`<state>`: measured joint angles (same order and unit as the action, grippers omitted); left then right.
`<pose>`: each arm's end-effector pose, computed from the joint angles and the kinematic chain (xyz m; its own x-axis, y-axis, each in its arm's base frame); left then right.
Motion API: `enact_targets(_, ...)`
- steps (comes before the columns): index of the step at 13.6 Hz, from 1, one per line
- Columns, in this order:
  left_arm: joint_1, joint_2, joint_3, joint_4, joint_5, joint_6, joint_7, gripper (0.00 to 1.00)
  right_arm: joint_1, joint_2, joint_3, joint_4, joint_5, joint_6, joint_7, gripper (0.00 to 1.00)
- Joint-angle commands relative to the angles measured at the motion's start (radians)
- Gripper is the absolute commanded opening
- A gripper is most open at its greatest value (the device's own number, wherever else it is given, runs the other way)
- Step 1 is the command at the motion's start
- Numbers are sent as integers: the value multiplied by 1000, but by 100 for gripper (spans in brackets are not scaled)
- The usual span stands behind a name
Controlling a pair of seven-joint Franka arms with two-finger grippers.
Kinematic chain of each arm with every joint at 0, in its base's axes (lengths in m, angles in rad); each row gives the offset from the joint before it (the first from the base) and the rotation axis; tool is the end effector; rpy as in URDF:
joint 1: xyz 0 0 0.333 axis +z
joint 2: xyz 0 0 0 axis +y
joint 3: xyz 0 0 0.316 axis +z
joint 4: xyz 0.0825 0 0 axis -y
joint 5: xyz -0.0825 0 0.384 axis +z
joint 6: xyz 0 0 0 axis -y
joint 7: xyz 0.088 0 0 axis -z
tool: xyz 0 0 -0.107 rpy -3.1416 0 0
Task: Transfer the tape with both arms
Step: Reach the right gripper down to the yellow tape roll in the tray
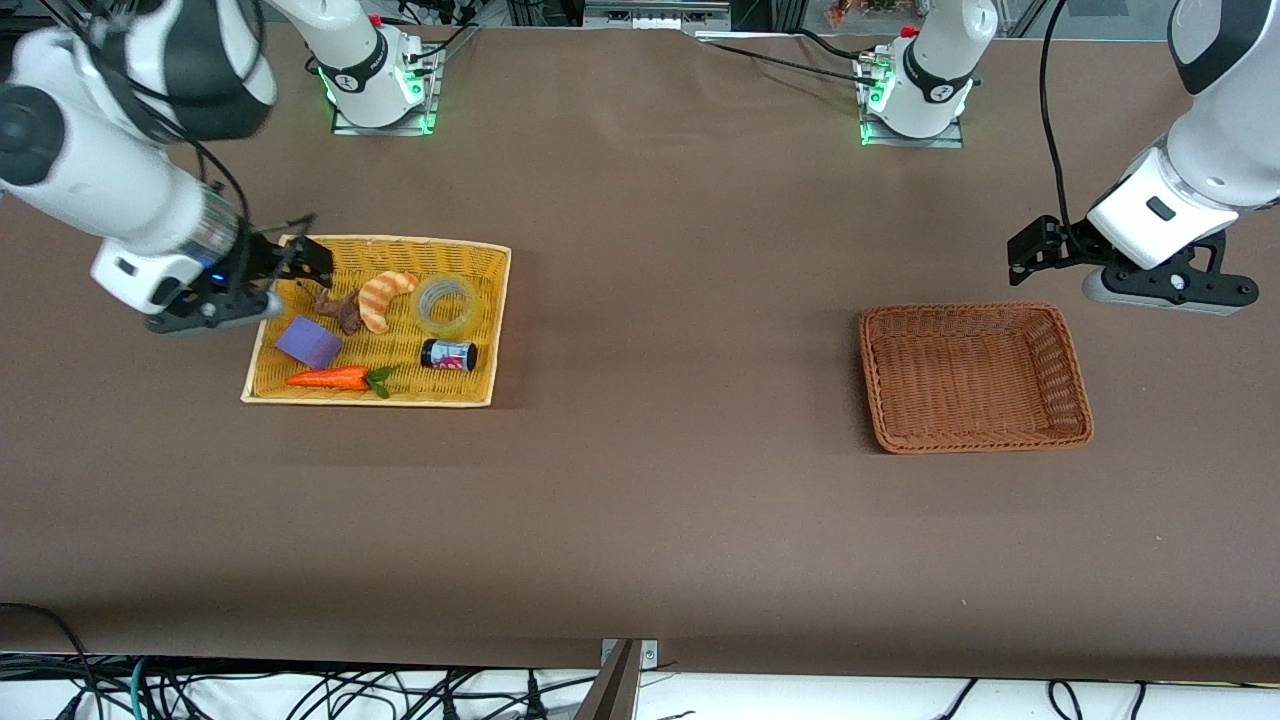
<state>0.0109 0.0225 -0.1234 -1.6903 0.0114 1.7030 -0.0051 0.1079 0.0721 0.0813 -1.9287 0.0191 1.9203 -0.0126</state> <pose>0.5649 -0.0621 0.5666 0.9940 -0.1087 -0.0096 -0.1088 -0.9940 -0.0086 0.5573 0.1073 0.4436 0.9778 0.1937 -0.0800 0.1923 -0.9810 -0.0242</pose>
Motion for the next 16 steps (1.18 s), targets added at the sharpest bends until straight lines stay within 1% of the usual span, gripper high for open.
enact_targets(1,0,-3,1,18,12,-22,22,100,-2,-11,50,-158,-4,171,74,100)
enact_targets(4,-2,-1,-1,18,12,-22,22,100,-2,41,68,-251,-4,300,83,100)
enact_targets(6,0,-1,-1,18,12,-22,22,100,-2,89,75,-298,-4,374,126,100)
enact_targets(10,-2,-1,-1,18,12,-22,22,100,-2,130,101,-444,-5,577,168,100)
enact_targets(12,-2,-1,-1,18,12,-22,22,100,-1,159,101,-458,-5,624,168,100)
enact_targets(15,0,-1,1,18,13,-22,22,100,-2,167,101,-454,-4,631,168,99)
enact_targets(16,0,-1,-1,18,13,-22,22,100,-1,169,101,-454,-4,634,168,96)
